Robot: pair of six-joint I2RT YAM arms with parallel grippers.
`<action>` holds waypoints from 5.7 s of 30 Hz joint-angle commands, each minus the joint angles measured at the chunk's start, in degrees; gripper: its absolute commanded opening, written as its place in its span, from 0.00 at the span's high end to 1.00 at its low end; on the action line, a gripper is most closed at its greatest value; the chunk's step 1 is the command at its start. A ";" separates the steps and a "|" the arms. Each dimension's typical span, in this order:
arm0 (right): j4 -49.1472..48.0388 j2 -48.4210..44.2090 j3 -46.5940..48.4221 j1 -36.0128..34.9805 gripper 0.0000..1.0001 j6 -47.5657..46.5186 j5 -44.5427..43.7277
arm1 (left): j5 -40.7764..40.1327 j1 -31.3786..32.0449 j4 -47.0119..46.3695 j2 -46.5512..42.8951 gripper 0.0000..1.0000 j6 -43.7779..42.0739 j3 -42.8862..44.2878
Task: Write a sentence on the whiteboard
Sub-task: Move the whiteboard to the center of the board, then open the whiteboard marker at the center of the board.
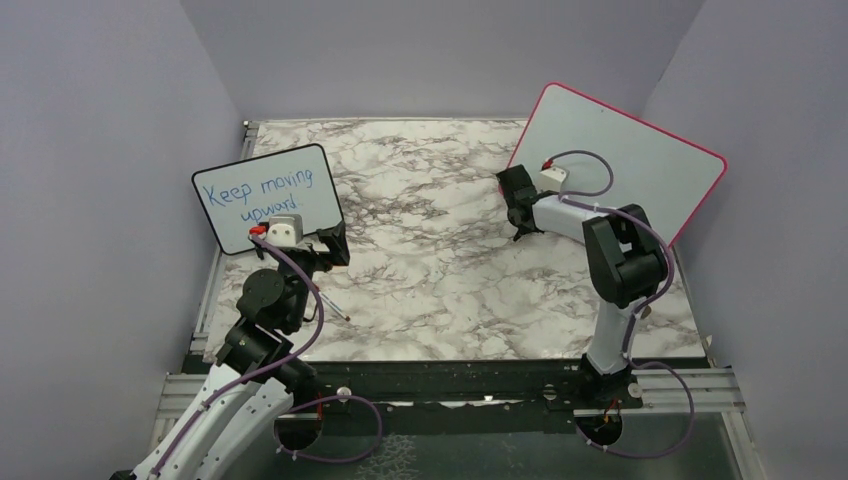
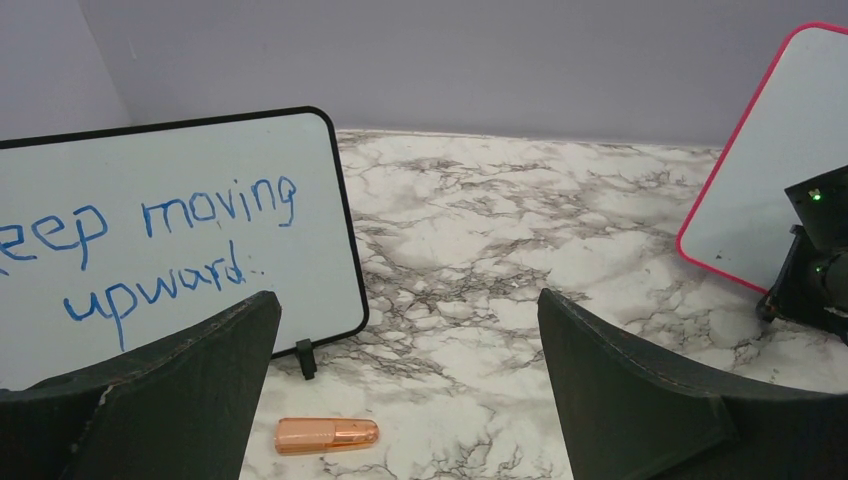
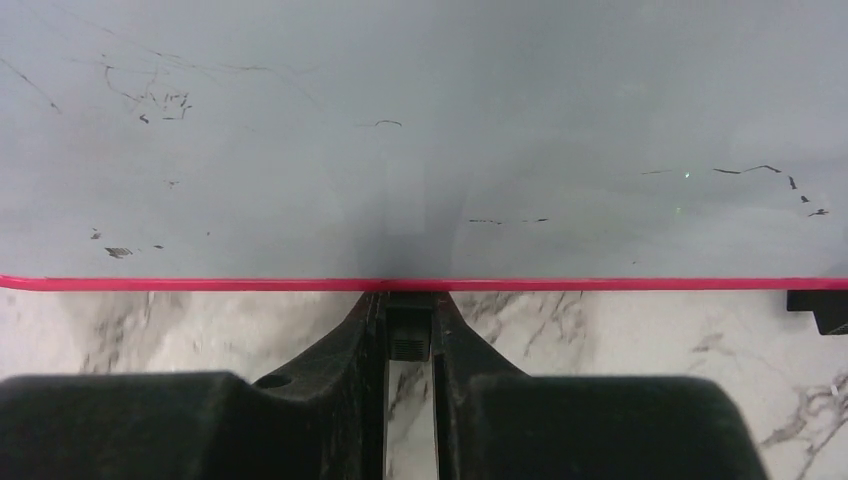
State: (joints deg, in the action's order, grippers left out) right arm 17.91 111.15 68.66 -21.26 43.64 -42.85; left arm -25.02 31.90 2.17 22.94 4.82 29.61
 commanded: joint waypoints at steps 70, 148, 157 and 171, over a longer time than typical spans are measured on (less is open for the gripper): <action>-10.62 -24.54 -22.19 -41.59 0.57 -16.80 14.91 | -6.13 -7.03 12.35 8.40 0.01 13.42 6.01; -17.33 -55.71 -34.21 -41.56 0.00 -25.26 -2.44 | 13.30 -20.48 35.38 36.22 1.00 50.48 6.57; -26.99 -60.02 -35.59 -41.59 0.00 -26.59 8.94 | 18.34 -20.47 30.83 22.79 1.00 50.64 10.89; -39.42 -53.66 -31.96 -41.54 0.01 -24.15 24.02 | 31.90 -18.10 11.59 15.83 1.00 64.80 8.07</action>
State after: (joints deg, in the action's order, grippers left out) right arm -15.40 54.76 34.13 -62.33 18.41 -24.95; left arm 2.13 12.08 21.65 39.53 63.77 38.85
